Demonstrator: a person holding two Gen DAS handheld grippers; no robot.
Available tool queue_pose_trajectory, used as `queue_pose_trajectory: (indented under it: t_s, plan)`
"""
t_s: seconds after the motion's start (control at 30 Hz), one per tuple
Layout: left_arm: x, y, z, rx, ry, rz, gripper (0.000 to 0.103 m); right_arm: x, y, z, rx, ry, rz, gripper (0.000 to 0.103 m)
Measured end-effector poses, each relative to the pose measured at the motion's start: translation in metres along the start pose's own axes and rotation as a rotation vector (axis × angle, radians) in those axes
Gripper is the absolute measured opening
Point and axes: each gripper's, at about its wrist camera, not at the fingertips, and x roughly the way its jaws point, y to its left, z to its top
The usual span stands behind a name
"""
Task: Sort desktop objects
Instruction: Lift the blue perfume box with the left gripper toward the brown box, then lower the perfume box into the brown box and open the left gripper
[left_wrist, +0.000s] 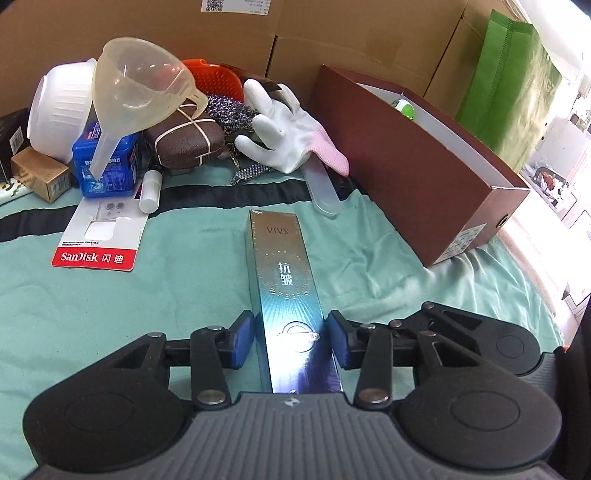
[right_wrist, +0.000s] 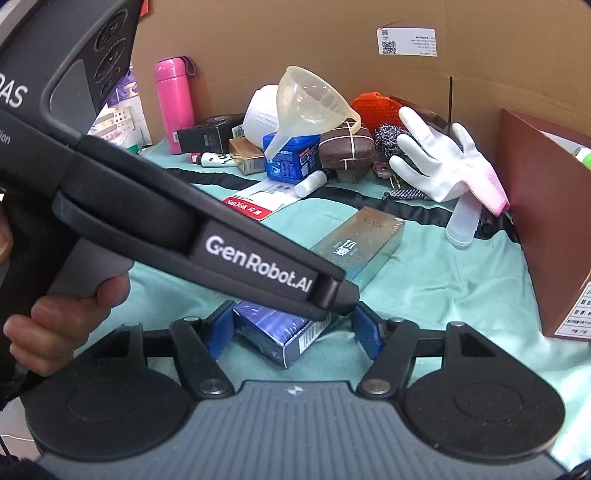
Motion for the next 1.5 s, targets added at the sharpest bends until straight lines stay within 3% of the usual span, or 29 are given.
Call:
queue_pose_trajectory:
  t_s: [0.33, 0.57, 0.87, 1.17, 1.2, 1.27, 1.4, 1.43, 1.5]
  plan:
    - [-0.037, -0.049, 0.047, 0.052, -0.181, -0.058, 0.045, -0.055, -0.024, 0.036, -0.079, -0.161, -0.089, 0.067]
    - [-0.028, -0.094, 0.099, 0.099, -0.274, -0.143, 0.045, -0.090, -0.071, 0.073, -0.134, -0.224, -0.197, 0.067]
    - [0.026, -0.118, 0.149, 0.039, -0.234, -0.228, 0.046, -0.084, -0.152, 0.105, -0.140, -0.152, -0.216, 0.067]
    - [0.078, -0.106, 0.172, -0.009, -0.178, -0.212, 0.044, -0.045, -0.221, 0.118, -0.057, -0.093, -0.084, 0.063]
    - [0.081, -0.107, 0.173, 0.000, -0.184, -0.187, 0.047, -0.040, -0.225, 0.119, -0.059, -0.083, -0.099, 0.061]
    - [0.083, -0.105, 0.171, 0.016, -0.205, -0.163, 0.066, -0.032, -0.231, 0.121, -0.055, -0.065, -0.156, 0.061]
    - [0.078, -0.100, 0.170, 0.008, -0.247, -0.209, 0.088, -0.015, -0.239, 0.116, -0.042, -0.030, -0.304, 0.062]
    - [0.077, -0.100, 0.169, 0.010, -0.258, -0.192, 0.096, -0.017, -0.241, 0.112, -0.036, -0.030, -0.307, 0.062]
    - [0.074, -0.101, 0.168, 0.023, -0.288, -0.166, 0.099, -0.018, -0.243, 0.111, -0.016, -0.038, -0.296, 0.065]
